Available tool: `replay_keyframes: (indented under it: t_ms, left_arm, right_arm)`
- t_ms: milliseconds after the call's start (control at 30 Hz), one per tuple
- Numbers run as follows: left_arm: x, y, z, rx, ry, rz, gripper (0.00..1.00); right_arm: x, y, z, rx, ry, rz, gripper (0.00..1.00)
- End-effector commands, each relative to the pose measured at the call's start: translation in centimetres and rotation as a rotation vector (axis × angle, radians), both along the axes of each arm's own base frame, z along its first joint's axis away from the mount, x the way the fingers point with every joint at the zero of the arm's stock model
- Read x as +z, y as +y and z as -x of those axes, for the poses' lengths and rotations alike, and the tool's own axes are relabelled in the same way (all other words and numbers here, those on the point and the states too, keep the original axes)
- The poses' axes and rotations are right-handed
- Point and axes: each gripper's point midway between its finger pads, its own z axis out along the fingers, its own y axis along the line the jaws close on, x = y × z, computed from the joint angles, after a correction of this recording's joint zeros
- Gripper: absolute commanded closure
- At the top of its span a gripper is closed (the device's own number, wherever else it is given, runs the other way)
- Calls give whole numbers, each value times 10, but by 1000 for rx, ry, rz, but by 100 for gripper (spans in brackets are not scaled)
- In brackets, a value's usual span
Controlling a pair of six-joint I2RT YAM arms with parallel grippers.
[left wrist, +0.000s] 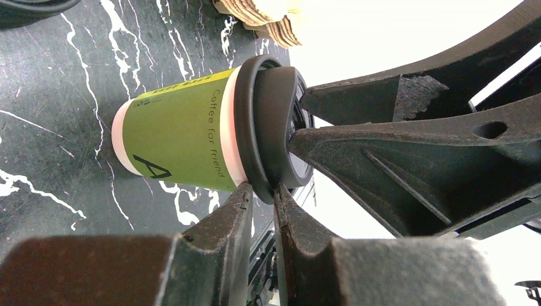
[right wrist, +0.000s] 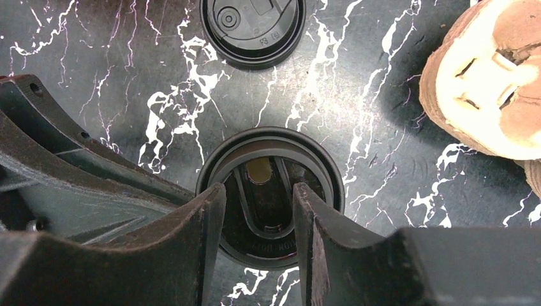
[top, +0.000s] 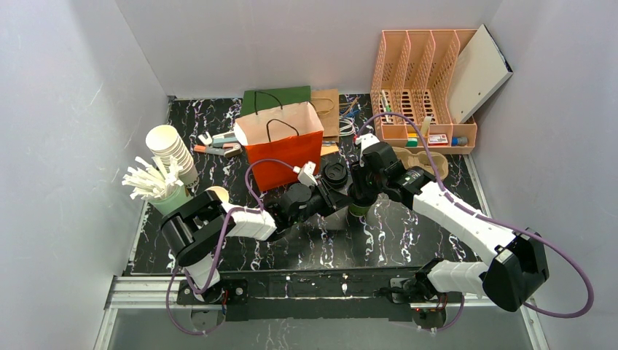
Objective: Pack the takeout coffee
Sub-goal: Adjust the coffee cup at the center of the board.
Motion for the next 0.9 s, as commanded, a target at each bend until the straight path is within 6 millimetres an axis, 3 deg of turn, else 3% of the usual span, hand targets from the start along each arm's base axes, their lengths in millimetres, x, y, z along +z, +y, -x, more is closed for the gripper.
replay_keyframes:
  t_ms: [0, 867]
  left_arm:
    - [-123, 52, 30, -1, 160, -415, 90]
    - [-157, 76, 42, 21, 258, -608, 91]
  right_arm:
    - [-43, -15, 35, 13, 185, 92, 48]
    - [-45, -15, 34, 9, 186, 96, 48]
